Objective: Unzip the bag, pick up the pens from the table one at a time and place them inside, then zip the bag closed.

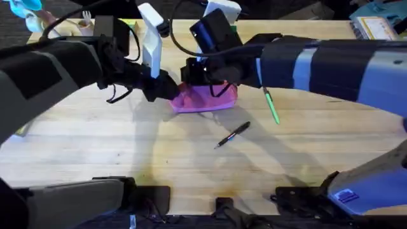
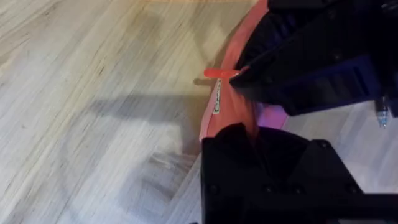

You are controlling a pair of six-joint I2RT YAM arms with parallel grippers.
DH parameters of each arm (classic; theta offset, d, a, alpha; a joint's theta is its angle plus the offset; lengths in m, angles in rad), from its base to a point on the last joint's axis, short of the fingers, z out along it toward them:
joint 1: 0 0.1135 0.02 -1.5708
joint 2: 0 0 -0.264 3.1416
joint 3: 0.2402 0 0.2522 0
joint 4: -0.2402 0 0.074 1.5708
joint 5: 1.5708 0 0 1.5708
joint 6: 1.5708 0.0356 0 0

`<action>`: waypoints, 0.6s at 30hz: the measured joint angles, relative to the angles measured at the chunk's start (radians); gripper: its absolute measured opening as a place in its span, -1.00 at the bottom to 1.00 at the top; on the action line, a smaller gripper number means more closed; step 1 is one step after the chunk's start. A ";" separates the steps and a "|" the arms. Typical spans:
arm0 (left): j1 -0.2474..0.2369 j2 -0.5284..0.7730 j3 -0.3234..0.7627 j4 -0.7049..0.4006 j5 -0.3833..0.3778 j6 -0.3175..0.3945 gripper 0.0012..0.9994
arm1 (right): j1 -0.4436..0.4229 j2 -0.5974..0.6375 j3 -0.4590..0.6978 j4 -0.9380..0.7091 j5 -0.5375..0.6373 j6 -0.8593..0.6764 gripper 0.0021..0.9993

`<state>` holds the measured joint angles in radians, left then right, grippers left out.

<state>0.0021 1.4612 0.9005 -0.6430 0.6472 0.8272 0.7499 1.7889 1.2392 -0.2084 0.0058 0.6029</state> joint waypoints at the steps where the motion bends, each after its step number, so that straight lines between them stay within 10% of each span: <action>1: 0.000 0.000 0.000 0.000 0.000 0.000 -0.92 | 0.001 0.001 0.000 0.009 -0.003 0.000 -0.94; 18: 0.003 0.000 0.000 -0.011 -0.013 0.000 -0.92 | 0.008 -0.066 0.000 0.043 -0.082 0.000 -0.94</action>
<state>0.0051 1.4612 0.9005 -0.6540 0.6346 0.8272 0.7582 1.7225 1.2388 -0.1655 -0.0761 0.6030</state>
